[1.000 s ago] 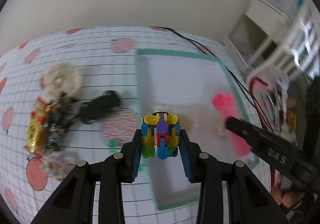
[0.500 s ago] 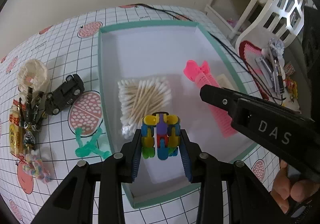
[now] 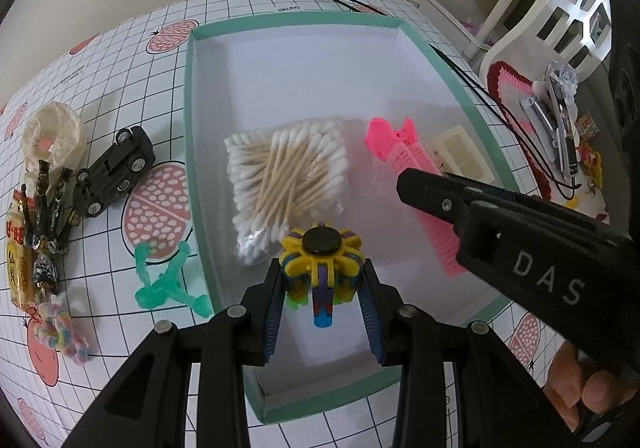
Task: Organize objects
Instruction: 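Lower the toy block figure into the tray and open the left tool, then move both tools back from the tray toward the remaining pile, then grasp the rainbow braided loop with left tool while right tool grasps green plastic figure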
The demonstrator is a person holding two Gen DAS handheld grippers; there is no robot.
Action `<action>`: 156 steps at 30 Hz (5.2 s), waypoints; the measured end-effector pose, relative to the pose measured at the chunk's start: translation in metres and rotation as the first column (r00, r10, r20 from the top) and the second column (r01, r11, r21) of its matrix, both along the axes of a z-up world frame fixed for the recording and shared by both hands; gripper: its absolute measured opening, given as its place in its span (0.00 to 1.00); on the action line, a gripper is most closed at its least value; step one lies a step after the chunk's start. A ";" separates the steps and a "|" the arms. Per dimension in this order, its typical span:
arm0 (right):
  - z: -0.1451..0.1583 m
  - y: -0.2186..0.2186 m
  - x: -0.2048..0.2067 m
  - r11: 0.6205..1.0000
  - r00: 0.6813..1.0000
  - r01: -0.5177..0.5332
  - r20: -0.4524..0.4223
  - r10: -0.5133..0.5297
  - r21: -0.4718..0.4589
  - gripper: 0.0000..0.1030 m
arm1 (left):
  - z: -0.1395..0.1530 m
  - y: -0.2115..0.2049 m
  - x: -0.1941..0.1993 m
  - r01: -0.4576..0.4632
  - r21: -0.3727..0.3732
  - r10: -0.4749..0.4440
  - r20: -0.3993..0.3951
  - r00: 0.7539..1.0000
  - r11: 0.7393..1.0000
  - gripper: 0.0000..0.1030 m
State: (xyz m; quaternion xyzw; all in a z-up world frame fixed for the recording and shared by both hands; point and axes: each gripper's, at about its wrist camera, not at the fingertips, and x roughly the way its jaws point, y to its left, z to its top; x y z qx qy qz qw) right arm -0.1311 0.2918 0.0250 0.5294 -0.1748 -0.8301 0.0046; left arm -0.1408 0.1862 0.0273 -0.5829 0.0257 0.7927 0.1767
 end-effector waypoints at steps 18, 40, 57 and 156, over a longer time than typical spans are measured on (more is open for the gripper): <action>0.013 -0.003 0.000 1.000 1.000 -0.005 -0.027 0.006 0.022 0.31 | 0.021 -0.015 0.000 -0.004 0.029 0.004 -0.026 1.000 1.000 0.44; 0.018 -0.005 0.001 0.997 0.999 -0.004 -0.054 0.008 0.075 0.48 | 0.040 -0.075 -0.012 -0.257 -0.010 0.250 -0.190 0.949 0.966 0.86; 0.015 -0.005 -0.003 0.995 0.997 0.019 -0.071 -0.012 0.099 1.00 | 0.032 -0.102 -0.017 -0.361 -0.009 0.350 -0.219 0.911 0.933 0.99; -0.017 -0.196 -0.008 0.821 0.891 -0.435 0.049 0.450 0.369 0.41 | -0.011 -0.237 0.025 -0.546 -0.030 0.547 0.080 0.833 0.837 0.52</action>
